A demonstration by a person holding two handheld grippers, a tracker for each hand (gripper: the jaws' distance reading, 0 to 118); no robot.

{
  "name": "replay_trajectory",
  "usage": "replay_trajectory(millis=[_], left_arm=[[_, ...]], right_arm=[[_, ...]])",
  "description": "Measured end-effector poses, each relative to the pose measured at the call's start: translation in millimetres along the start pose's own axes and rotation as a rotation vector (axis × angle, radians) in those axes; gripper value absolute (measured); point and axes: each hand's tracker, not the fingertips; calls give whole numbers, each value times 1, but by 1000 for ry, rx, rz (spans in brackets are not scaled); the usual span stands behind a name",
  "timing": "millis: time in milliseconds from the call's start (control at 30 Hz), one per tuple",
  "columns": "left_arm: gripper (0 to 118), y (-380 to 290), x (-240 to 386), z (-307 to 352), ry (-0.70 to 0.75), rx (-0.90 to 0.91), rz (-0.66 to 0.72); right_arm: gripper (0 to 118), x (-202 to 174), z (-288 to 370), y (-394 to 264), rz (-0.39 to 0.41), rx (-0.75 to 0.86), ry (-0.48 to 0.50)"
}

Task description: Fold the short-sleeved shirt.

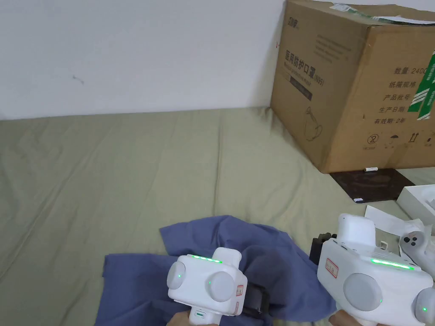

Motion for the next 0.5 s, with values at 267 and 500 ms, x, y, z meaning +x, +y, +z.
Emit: replay_trajectory(millis=[267,500], left_arm=[[10,-6,-47,86,85,178,109],[0,-90,-107,115,195,153,262]], right_arm=[[0,-34,7,-4,55,-3,82],[0,-57,6,-27,108,-56,142]])
